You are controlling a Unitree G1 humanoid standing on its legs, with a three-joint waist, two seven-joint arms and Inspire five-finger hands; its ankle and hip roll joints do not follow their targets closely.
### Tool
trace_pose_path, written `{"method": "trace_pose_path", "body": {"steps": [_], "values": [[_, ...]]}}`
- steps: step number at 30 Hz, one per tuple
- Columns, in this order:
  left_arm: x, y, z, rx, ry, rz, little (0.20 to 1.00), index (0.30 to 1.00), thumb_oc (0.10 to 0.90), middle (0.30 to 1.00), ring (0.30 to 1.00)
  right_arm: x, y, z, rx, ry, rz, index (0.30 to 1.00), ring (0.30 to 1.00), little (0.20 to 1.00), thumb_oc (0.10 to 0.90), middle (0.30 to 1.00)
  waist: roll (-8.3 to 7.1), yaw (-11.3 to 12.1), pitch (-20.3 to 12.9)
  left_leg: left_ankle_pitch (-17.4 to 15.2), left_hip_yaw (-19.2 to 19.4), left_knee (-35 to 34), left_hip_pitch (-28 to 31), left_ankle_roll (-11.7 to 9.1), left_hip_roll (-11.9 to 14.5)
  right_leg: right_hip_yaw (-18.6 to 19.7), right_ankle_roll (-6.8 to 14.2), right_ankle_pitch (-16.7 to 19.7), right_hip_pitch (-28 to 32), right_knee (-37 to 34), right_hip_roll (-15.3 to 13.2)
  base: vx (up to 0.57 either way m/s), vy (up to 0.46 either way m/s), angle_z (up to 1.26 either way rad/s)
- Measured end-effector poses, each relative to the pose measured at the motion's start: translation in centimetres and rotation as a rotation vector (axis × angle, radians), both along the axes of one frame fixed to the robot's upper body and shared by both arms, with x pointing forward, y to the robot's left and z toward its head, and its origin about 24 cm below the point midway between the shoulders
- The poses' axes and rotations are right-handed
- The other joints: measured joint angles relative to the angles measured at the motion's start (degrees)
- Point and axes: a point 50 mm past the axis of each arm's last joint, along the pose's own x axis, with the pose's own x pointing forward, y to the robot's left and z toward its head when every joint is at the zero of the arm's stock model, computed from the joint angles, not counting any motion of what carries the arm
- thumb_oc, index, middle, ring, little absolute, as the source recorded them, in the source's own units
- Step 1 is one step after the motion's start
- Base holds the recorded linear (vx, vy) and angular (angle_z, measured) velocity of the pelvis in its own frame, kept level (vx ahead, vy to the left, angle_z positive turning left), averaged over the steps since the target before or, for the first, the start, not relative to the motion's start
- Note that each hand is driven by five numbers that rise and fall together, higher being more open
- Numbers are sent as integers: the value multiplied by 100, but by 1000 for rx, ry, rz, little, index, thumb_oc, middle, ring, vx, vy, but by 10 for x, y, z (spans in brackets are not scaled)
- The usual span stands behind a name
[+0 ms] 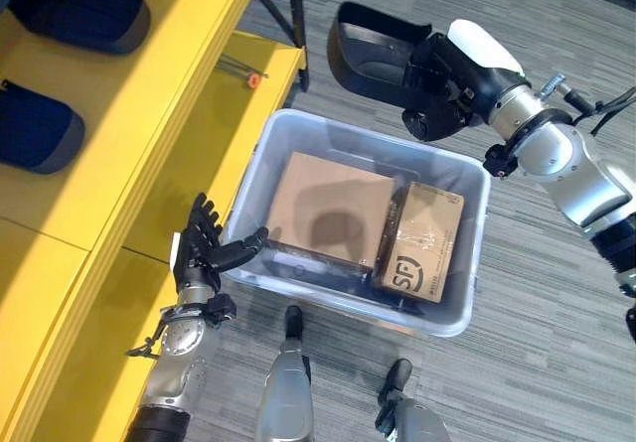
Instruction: Move parts from the plastic box to the shelf.
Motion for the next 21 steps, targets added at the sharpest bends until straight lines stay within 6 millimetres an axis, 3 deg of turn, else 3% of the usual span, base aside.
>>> {"method": "trace_pose_path", "body": {"steps": [5,10,14,17,21], "values": [[3,27,32,261,-65,77,1000,1000,900,1000,1000,-12,-14,3,96,60,52,300,300,300,400,300,-112,-224,-72,22,269,-100,296,-35,86,253,-39,185,162,-228,77,22,-12,-30],[10,47,80,633,-150,145,1000,1000,900,1000,1000,-17,-25,9,148,113,70,300,300,300,400,300,-122,-397,-94,62,412,-182,513,-96,175,402,-77,316,326,-422,180,47,-16,-15],[16,44,101,796,-220,192,1000,1000,900,1000,1000,-18,-33,-1,198,184,81,300,300,300,400,300,-63,-578,-332,64,452,-258,660,-107,179,440,-79,317,420,-461,190,51,-12,-4],[17,42,105,882,-230,204,1000,1000,900,1000,1000,-18,-34,-4,228,214,100,300,300,300,400,300,-27,-664,-365,68,520,-277,714,-114,190,479,-81,316,450,-461,199,58,-5,-5],[24,36,127,1104,-286,206,1000,1000,900,1000,1000,-18,-35,-11,250,254,113,300,300,300,400,300,-26,-711,-366,70,546,-279,779,-116,190,502,-82,319,496,-461,195,29,9,-3]]}}
